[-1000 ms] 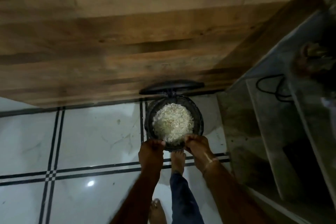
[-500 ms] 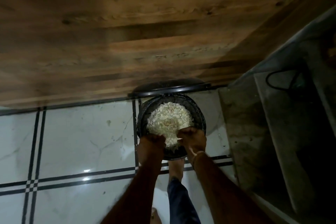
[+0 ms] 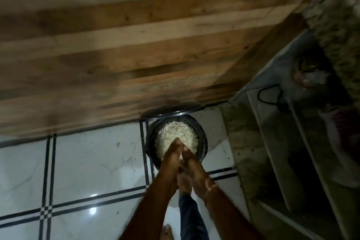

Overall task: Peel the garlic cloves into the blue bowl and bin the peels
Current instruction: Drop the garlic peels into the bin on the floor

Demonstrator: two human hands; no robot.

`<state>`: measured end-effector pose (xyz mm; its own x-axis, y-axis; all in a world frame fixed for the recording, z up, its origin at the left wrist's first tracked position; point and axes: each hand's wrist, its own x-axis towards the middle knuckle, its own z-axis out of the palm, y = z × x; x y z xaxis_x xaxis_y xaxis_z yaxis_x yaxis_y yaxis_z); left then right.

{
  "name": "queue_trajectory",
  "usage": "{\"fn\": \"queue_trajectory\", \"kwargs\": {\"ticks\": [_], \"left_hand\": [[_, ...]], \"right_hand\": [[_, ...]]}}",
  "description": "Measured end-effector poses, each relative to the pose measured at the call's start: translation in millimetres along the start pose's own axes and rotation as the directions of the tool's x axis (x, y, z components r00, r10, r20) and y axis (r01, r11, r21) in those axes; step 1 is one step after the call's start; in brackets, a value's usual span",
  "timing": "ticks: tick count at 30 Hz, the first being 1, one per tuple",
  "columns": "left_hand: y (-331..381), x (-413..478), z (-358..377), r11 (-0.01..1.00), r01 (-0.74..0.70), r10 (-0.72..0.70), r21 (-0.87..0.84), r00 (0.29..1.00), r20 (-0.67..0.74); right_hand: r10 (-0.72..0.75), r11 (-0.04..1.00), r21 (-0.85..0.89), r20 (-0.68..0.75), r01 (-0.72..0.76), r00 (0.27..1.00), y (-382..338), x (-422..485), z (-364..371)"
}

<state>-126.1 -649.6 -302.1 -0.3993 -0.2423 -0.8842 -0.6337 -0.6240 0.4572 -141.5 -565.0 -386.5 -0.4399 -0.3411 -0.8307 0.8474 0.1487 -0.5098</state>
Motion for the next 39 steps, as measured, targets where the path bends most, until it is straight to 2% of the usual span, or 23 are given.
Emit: {"fn": "queue_trajectory", "kwargs": {"ticks": [2,4,6,8,10,13,16,20,26,28,31,35,39], "left_hand": [[5.9,-38.1,1.0,0.968,-0.076,0.084,0.239,0.996,-0.025],[12.7,-85.3,1.5,0.91,-0.192,0.222,0.368,0.974,-0.04],[19.4,-131.6,4.9,0.792,-0.329,0.371,0.515,0.928,0.022],[23.6,-180.6,14.2,0.645,-0.457,0.488,0.612,0.863,0.129],[23.0,-219.2,24.4,0.531,-0.531,0.544,0.661,0.811,0.215],[11.7,-280.1,48.6,0.331,-0.631,0.588,0.702,0.719,0.369],[-7.3,-325.7,75.2,0.175,-0.712,0.59,0.68,0.629,0.507],[-39.7,-373.1,117.2,-0.023,-0.816,0.531,0.577,0.479,0.699],[-111.7,-425.5,200.5,-0.2,-0.871,0.43,0.449,0.334,0.839],[-141.6,-439.0,231.7,-0.244,-0.876,0.37,0.416,0.312,0.875],[-187.5,-455.5,277.5,-0.278,-0.887,0.274,0.37,0.296,0.915],[-244.2,-474.4,336.9,-0.256,-0.893,0.215,0.37,0.321,0.922],[-284.4,-476.4,380.2,-0.234,-0.885,0.207,0.403,0.36,0.91]], "right_hand": [[-0.075,0.996,-0.045,-0.062,0.072,0.995,-49.8,-74.1,17.2],[-0.162,0.985,-0.075,-0.1,0.155,0.982,-73.3,-131.6,17.1],[-0.269,0.949,-0.208,-0.134,0.238,0.954,-84.0,-191.6,8.0],[-0.379,0.908,-0.264,-0.19,0.324,0.906,-85.4,-250.4,-3.0],[-0.478,0.849,-0.367,-0.222,0.381,0.85,-86.7,-303.6,-11.4],[-0.587,0.79,-0.426,-0.316,0.442,0.745,-72.2,-375.6,-39.2],[-0.711,0.695,-0.51,-0.382,0.507,0.59,-54.4,-433.3,-66.7],[-0.788,0.616,-0.612,-0.463,0.496,0.407,-35.6,-493.7,-116.3],[-0.772,0.62,-0.649,-0.604,0.441,0.197,-0.6,-563.4,-214.2],[-0.736,0.659,-0.638,-0.656,0.398,0.167,19.6,-582.2,-253.4],[-0.671,0.726,-0.606,-0.727,0.326,0.142,52.9,-612.2,-311.7],[-0.613,0.785,-0.576,-0.777,0.23,0.147,86.9,-642.2,-381.4],[-0.618,0.785,-0.611,-0.759,0.107,0.205,110.8,-650.1,-438.3]]}}
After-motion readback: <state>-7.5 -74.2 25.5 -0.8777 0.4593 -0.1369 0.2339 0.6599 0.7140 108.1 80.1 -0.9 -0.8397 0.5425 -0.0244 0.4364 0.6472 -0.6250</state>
